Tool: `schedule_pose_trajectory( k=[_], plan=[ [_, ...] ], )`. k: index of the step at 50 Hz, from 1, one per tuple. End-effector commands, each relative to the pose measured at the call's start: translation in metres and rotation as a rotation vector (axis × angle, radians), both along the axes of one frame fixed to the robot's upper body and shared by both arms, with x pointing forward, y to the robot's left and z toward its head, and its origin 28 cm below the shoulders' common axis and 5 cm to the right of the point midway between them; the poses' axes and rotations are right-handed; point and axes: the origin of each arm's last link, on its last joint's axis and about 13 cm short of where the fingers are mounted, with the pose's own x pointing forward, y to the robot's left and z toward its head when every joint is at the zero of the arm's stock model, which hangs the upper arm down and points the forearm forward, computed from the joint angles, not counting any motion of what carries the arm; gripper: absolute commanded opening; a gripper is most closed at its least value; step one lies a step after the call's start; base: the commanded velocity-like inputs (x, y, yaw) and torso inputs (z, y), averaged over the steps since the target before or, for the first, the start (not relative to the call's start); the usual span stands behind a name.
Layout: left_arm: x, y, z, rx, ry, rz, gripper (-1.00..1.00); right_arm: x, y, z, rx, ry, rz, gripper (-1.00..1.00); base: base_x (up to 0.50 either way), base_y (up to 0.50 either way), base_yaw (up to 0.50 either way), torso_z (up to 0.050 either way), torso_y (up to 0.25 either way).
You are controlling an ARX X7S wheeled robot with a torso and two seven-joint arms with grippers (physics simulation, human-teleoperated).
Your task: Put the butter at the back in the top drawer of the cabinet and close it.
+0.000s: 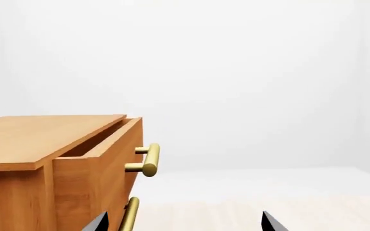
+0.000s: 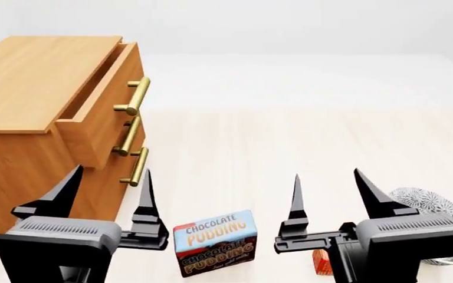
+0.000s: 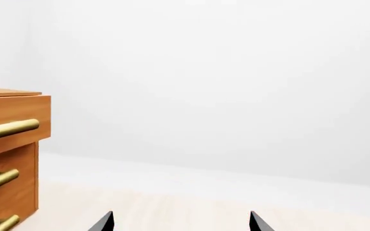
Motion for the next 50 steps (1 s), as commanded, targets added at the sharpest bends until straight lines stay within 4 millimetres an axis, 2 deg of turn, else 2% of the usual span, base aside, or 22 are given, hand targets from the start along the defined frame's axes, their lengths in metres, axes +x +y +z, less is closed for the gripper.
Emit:
schedule_pose_trajectory(
  k=[1,15,29,50],
  plan=[
    [-0.012,0.001,0.012,0.003,-0.027,0.001,1.0,-0.006,-0.004,0.001,0.005,-0.014,-0.012,1.0,0.0,0.0,0.0,0.0,0.0],
    [-0.018,0.005,0.041,0.005,-0.079,0.006,1.0,-0.01,-0.007,0.002,0.02,-0.019,-0.011,1.0,0.0,0.0,0.0,0.0,0.0],
    [-0.007,0.011,0.083,0.021,-0.092,0.007,1.0,-0.011,-0.008,0.001,0.025,-0.019,0.003,1.0,0.0,0.0,0.0,0.0,0.0],
    [0.042,0.012,0.166,0.076,0.034,-0.048,1.0,-0.012,-0.009,-0.001,0.024,-0.014,0.014,1.0,0.0,0.0,0.0,0.0,0.0]
  ],
)
